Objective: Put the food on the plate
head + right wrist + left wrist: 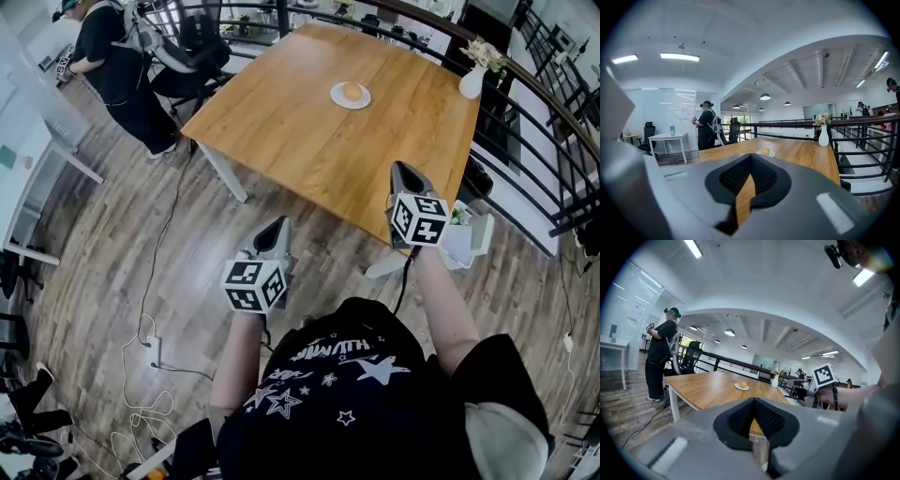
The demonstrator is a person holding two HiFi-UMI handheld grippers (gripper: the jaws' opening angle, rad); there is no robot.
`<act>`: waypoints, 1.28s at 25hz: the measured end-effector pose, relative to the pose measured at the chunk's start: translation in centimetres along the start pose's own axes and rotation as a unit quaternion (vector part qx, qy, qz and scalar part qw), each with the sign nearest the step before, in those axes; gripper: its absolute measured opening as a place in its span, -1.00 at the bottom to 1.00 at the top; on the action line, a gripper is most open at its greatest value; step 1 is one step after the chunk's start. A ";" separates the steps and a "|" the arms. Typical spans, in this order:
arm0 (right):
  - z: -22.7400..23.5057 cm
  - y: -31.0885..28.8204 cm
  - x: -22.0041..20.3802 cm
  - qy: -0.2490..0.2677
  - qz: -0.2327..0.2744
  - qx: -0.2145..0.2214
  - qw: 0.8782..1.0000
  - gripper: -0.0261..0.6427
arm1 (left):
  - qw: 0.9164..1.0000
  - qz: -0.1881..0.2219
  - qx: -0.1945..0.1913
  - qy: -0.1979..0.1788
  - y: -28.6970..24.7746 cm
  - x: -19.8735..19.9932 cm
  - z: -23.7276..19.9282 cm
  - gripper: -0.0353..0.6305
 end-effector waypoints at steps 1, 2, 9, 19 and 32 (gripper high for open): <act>0.2 0.1 0.1 -0.002 0.001 0.004 1.000 -0.92 | 1.000 0.003 0.001 -0.001 -0.3 0.1 0.3 -0.89; 0.5 0.2 0.2 -0.004 0.001 0.009 1.000 -0.92 | 1.000 0.005 0.002 -0.002 -0.5 0.2 0.6 -0.89; 2.0 2.8 0.1 -0.010 -0.017 0.038 0.999 -0.92 | 1.000 0.009 0.012 -0.007 -1.2 0.1 3.7 -0.89; 4.4 7.3 -1.3 -0.009 -0.035 0.070 0.997 -0.92 | 1.000 -0.011 0.007 -0.013 -0.7 -2.2 9.4 -0.89; 7.6 13.8 -2.4 -0.029 -0.048 0.097 0.994 -0.92 | 0.999 -0.018 0.028 -0.016 3.0 -4.8 16.3 -0.89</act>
Point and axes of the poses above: the fingertips, and each gripper's own axes: y backward along the fingers, z to its right, x out of its top, the point moved 3 cm from there along y, backward along the fingers, and after that the axes turned 14 degrees about z, right-handed, at the moved point
